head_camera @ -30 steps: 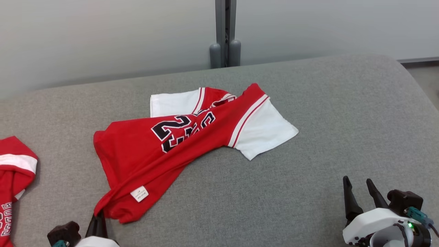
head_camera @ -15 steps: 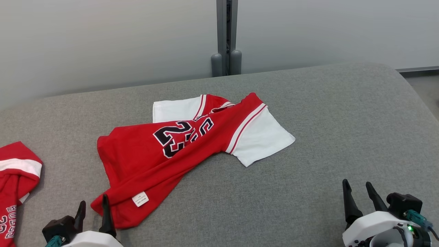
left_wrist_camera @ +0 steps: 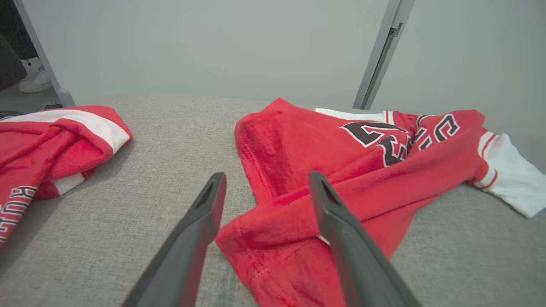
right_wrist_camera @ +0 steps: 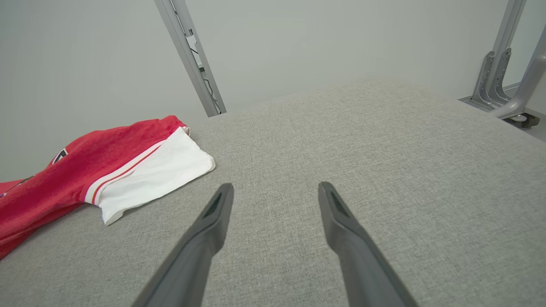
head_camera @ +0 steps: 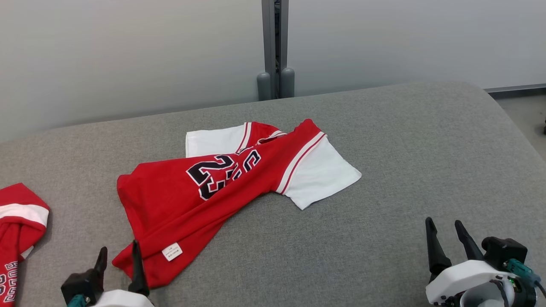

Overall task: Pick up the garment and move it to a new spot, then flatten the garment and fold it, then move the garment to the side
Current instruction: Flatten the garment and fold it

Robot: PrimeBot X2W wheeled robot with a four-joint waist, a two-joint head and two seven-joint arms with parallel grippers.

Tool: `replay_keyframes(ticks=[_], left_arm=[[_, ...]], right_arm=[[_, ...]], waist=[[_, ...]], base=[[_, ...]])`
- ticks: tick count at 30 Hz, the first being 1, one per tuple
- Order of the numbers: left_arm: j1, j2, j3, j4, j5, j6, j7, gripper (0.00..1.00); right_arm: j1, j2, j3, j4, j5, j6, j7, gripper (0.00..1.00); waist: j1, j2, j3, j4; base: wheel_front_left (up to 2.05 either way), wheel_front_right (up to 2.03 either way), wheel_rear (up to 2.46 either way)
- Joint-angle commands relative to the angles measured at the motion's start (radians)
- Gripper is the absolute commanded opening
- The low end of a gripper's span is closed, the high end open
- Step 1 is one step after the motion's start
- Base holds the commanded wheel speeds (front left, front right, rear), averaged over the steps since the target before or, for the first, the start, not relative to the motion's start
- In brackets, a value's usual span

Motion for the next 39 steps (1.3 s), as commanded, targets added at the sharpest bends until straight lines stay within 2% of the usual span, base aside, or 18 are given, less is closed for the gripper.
replay_keyframes(ticks=[1, 9, 21, 28, 34, 39], left_arm=[[0.026, 0.003, -0.015, -0.017, 0.003, 0.013, 0.0, 1.0], [0.065, 0.004, -0.087, -0.049, -0.003, 0.05, 0.0, 1.0], [0.038, 0.004, -0.113, -0.055, 0.027, 0.077, 0.0, 1.0], [0.052, 0.004, -0.119, -0.05, 0.02, 0.084, 0.0, 1.0], [0.031, 0.004, -0.133, -0.017, -0.023, 0.084, 0.0, 1.0], [0.007, 0.005, -0.161, 0.044, -0.075, 0.067, 0.0, 1.0]], right_arm=[[0.009, -0.006, -0.004, -0.015, -0.005, 0.0, 0.0, 1.0], [-0.008, -0.007, 0.023, -0.083, -0.069, 0.0, 0.0, 1.0], [-0.036, -0.007, 0.094, -0.146, -0.103, 0.0, 0.0, 1.0], [-0.019, -0.006, 0.109, -0.153, -0.107, 0.0, 0.0, 1.0], [-0.041, -0.006, 0.119, -0.158, -0.104, 0.0, 0.0, 1.0], [-0.059, -0.006, 0.123, -0.157, -0.096, 0.0, 0.0, 1.0]], waist=[[0.0, -0.0001, -0.001, 0.002], [0.0, -0.0001, 0.027, 0.028], [0.0, -0.0001, 0.043, 0.042], [0.0, -0.0001, 0.035, 0.044], [0.0, -0.0001, 0.082, 0.055], [0.0, -0.0001, 0.116, 0.06]], base=[[0.0, 0.0, 0.0], [0.0, 0.0, 0.0], [0.0, 0.0, 0.0], [0.0, 0.0, 0.0], [0.0, 0.0, 0.0], [0.0, 0.0, 0.0]])
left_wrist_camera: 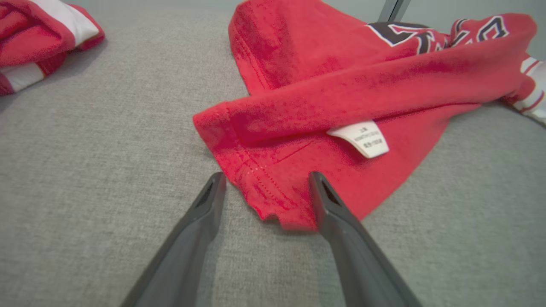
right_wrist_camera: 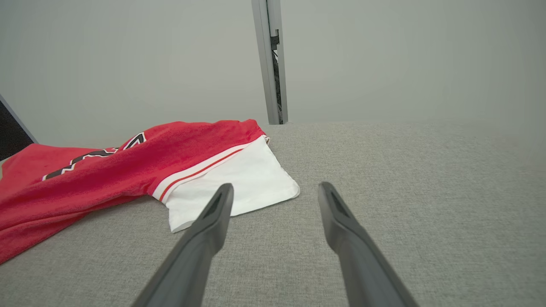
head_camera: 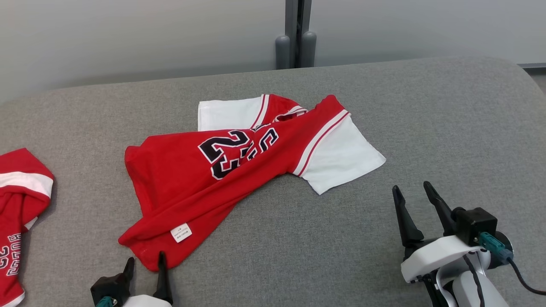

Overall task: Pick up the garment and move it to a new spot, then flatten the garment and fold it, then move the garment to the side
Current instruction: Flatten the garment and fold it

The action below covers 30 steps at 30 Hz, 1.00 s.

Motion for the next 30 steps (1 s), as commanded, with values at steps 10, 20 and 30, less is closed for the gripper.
replay_keyframes(ticks=[10, 20, 30], left_arm=[[-0.069, 0.005, 0.013, 0.048, -0.107, -0.023, 0.0, 1.0], [-0.091, 0.003, 0.006, 0.128, -0.213, -0.048, 0.005, 1.0], [-0.052, 0.003, -0.027, 0.127, -0.251, -0.047, 0.006, 1.0]], right_arm=[[-0.037, -0.006, -0.01, 0.002, 0.01, 0.0, 0.0, 1.0], [-0.042, -0.006, -0.009, 0.006, 0.028, 0.0, 0.0, 1.0], [-0.029, -0.006, -0.013, 0.014, 0.036, 0.0, 0.0, 1.0]], waist=[[0.0, 0.0, 0.041, -0.008], [0.0, 0.0, 0.049, -0.017], [0.0, 0.0, 0.036, -0.002]], base=[[0.0, 0.0, 0.0], [0.0, 0.0, 0.0], [0.0, 0.0, 0.0]])
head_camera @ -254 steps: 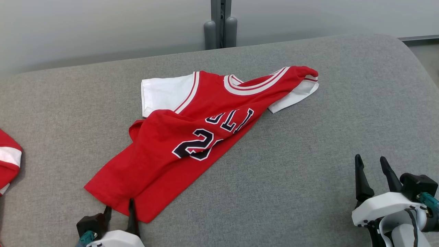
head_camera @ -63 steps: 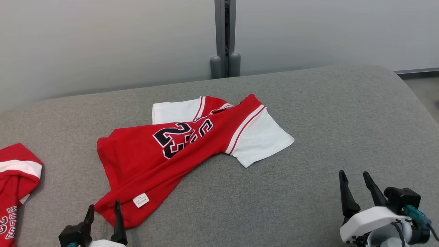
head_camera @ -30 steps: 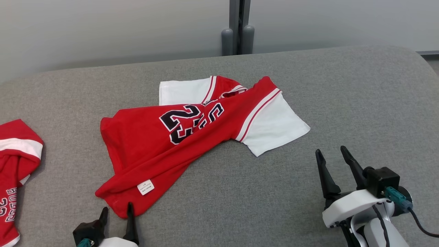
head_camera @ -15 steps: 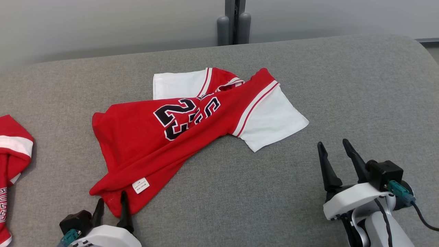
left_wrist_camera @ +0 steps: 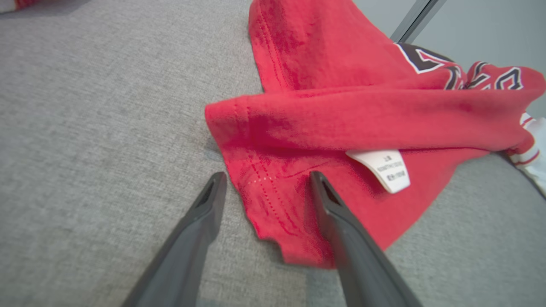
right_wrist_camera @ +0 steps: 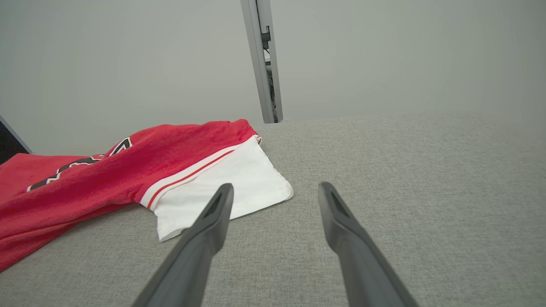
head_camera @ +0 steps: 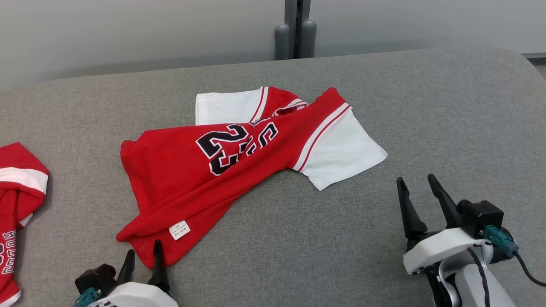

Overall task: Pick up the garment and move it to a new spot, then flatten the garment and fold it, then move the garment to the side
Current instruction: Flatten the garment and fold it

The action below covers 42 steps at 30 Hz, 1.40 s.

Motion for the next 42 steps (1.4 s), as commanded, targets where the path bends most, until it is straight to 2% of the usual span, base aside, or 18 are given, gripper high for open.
replay_keyframes(ticks=[1, 9, 10, 12, 13, 17, 18, 23, 29, 35, 42], left_arm=[[0.033, -0.002, -0.008, 0.02, -0.01, 0.004, 0.013, 1.0], [0.019, -0.001, -0.007, 0.031, -0.061, -0.004, 0.014, 1.0], [0.013, -0.001, -0.008, 0.039, -0.088, -0.018, 0.014, 0.92], [-0.005, -0.001, 0.0, 0.056, -0.13, -0.026, 0.015, 0.59], [-0.013, -0.001, -0.001, 0.062, -0.135, -0.031, 0.015, 0.47], [-0.029, -0.004, -0.005, 0.075, -0.143, -0.05, 0.015, 0.13], [-0.029, -0.005, -0.008, 0.08, -0.148, -0.052, 0.015, 0.01], [-0.029, -0.003, -0.027, 0.087, -0.146, -0.059, 0.014, 0.0], [-0.049, 0.001, -0.01, 0.014, -0.074, -0.057, 0.008, 0.0], [-0.075, 0.001, -0.032, -0.056, -0.034, -0.066, 0.008, 0.0], [-0.107, 0.0, -0.086, -0.086, -0.043, -0.085, 0.009, 0.0]], right_arm=[[0.006, -0.007, 0.002, 0.003, 0.007, 0.0, 0.0, 1.0], [0.01, -0.007, 0.005, 0.01, 0.002, 0.0, 0.0, 1.0], [0.008, -0.007, 0.005, 0.01, -0.001, 0.0, 0.0, 1.0], [0.007, -0.007, 0.003, 0.008, -0.004, 0.0, 0.0, 1.0], [0.006, -0.007, 0.003, 0.009, -0.004, 0.0, 0.0, 1.0], [0.005, -0.007, -0.002, 0.011, -0.004, 0.0, 0.0, 1.0], [0.007, -0.007, -0.005, 0.012, -0.003, 0.0, 0.0, 1.0], [-0.018, -0.007, -0.023, 0.025, -0.008, 0.0, 0.0, 1.0], [-0.075, -0.007, -0.059, 0.066, -0.027, 0.0, 0.0, 1.0], [-0.186, -0.01, -0.125, 0.206, -0.08, 0.0, 0.0, 1.0], [-0.31, -0.037, -0.157, 0.395, -0.126, 0.0, 0.0, 1.0]], waist=[[0.0, -0.0001, -0.005, 0.003], [0.0, -0.0001, -0.009, 0.005], [0.0, -0.0001, -0.008, 0.005], [0.0, -0.0001, -0.005, 0.003], [0.0, -0.0001, -0.003, 0.002], [0.0, -0.0001, -0.002, 0.004], [0.0, -0.0001, -0.002, 0.007], [0.0, -0.0001, 0.001, 0.031], [0.0, -0.0001, 0.028, 0.063], [0.0, -0.0001, 0.092, 0.115], [0.0, -0.0001, 0.17, 0.169]], base=[[0.0, 0.0, 0.0], [0.0, 0.0, 0.0], [0.0, 0.0, 0.0], [0.0, 0.0, 0.0], [0.0, 0.0, 0.0], [0.0, 0.0, 0.0], [0.0, 0.0, 0.0], [0.0, 0.0, 0.0], [0.0, 0.0, 0.0], [0.0, 0.0, 0.0], [0.0, 0.0, 0.0]])
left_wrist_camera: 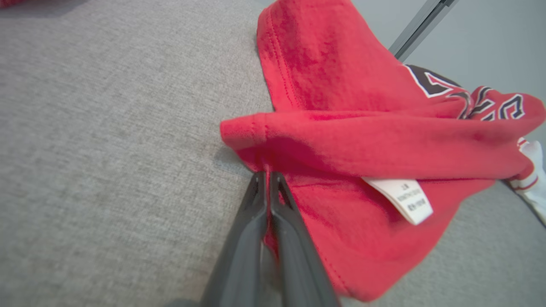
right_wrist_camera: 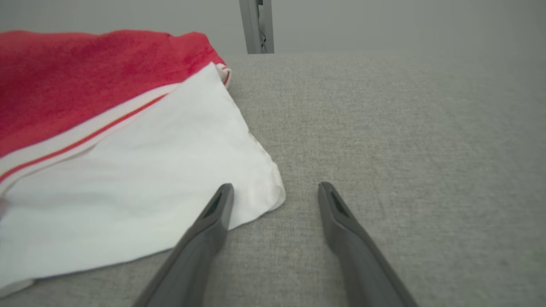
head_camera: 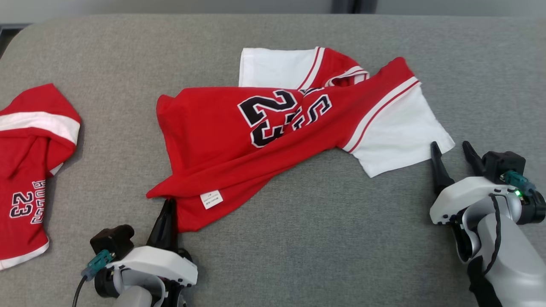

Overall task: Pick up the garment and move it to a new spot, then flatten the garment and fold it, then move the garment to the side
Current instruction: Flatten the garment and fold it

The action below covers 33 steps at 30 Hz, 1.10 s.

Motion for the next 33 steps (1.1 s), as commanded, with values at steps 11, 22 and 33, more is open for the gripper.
replay_keyframes(ticks=[11, 22, 33], left_arm=[[-0.013, 0.001, 0.027, -0.074, 0.028, -0.013, 0.002, 0.0], [-0.105, 0.025, 0.156, -0.231, 0.235, -0.078, 0.002, 0.0], [-0.377, 0.175, 0.191, -0.272, 0.278, -0.101, 0.005, 0.0]], right_arm=[[-0.024, -0.001, -0.001, 0.063, 0.033, 0.0, 0.001, 0.0], [-0.061, -0.008, 0.042, -0.214, 0.204, 0.0, 0.0, 0.0], [-0.206, -0.076, 0.094, -0.414, 0.324, 0.0, 0.0, 0.0]], waist=[[0.0, 0.0, -0.025, 0.017], [0.0, 0.0, -0.204, -0.086], [0.0, 0.0, -0.319, -0.163]], base=[[0.0, 0.0, 0.0], [0.0, 0.0, 0.0], [0.0, 0.0, 0.0]])
